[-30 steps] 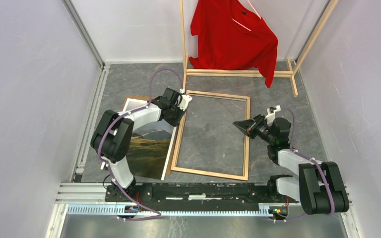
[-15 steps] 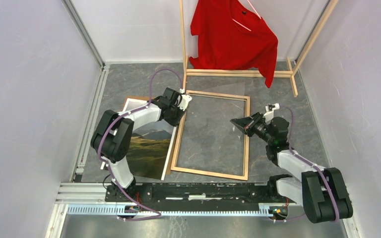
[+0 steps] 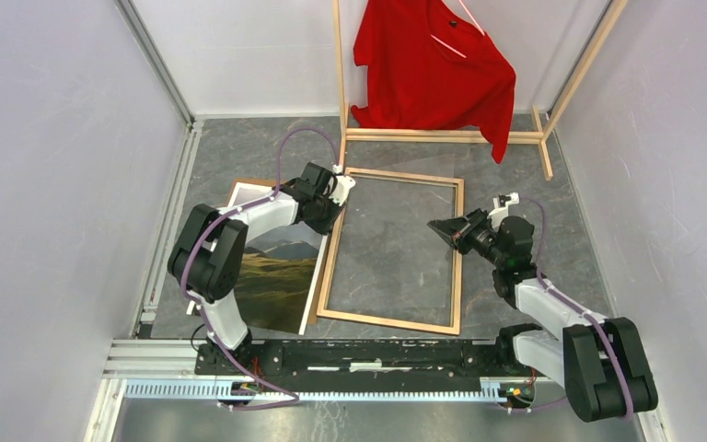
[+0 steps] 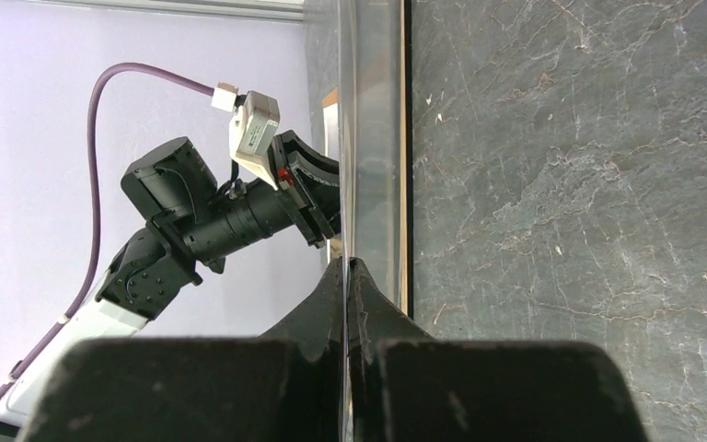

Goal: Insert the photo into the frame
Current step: Place the photo frame item in the photo frame.

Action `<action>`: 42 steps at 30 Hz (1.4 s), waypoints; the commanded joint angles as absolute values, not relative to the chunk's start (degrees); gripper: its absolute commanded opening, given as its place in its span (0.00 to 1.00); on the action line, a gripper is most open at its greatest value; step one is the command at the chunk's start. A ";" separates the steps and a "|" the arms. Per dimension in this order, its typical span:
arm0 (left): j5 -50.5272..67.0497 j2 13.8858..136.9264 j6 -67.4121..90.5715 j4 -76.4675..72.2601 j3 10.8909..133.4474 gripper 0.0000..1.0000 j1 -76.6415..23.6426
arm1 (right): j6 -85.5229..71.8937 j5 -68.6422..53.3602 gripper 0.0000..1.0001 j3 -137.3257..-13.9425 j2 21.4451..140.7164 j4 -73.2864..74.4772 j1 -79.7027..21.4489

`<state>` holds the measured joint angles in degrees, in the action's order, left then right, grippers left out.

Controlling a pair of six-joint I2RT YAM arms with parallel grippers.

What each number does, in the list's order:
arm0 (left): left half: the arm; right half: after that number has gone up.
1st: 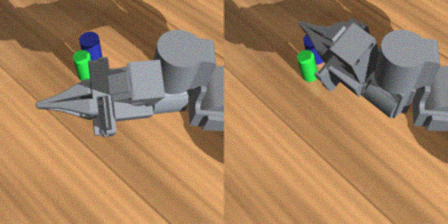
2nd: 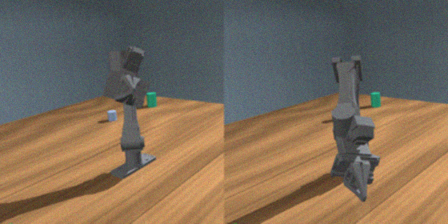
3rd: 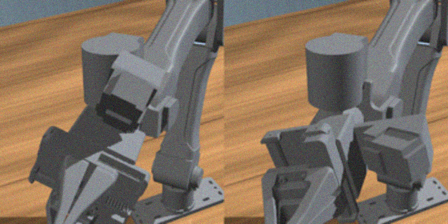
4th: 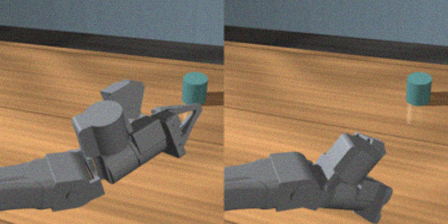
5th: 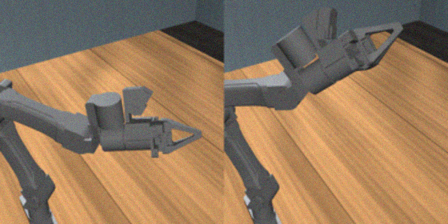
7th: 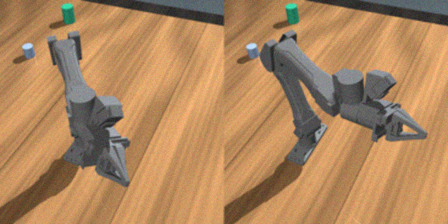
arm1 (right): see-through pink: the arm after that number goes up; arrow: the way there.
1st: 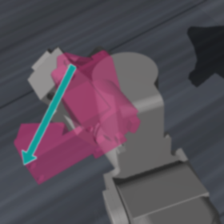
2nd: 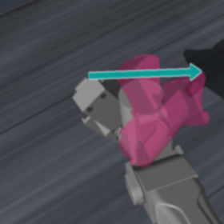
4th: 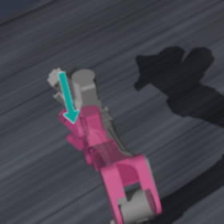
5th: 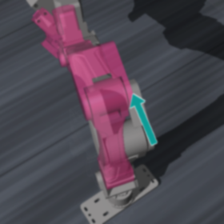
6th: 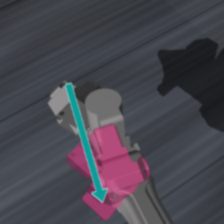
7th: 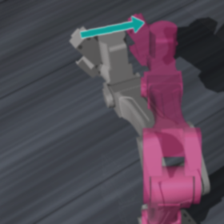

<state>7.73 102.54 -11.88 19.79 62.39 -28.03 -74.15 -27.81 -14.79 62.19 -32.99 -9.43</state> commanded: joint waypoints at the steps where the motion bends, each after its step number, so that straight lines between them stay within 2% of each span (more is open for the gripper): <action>1: 13.07 101.09 -13.57 21.71 61.35 0.26 -28.92 | -75.34 -26.47 0.00 -17.38 60.50 -32.14 -10.79; 27: 13.40 100.83 -13.91 21.72 61.08 0.24 -28.92 | -76.70 -21.08 0.00 -19.32 61.00 -30.98 -17.60; 42: 12.45 100.55 -14.59 21.88 60.64 0.22 -28.90 | -67.81 -21.85 0.00 -17.65 61.82 -26.26 -14.36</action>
<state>9.10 101.65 -11.92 20.71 61.52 -28.03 -72.29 -20.53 -17.69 60.69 -28.97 -15.29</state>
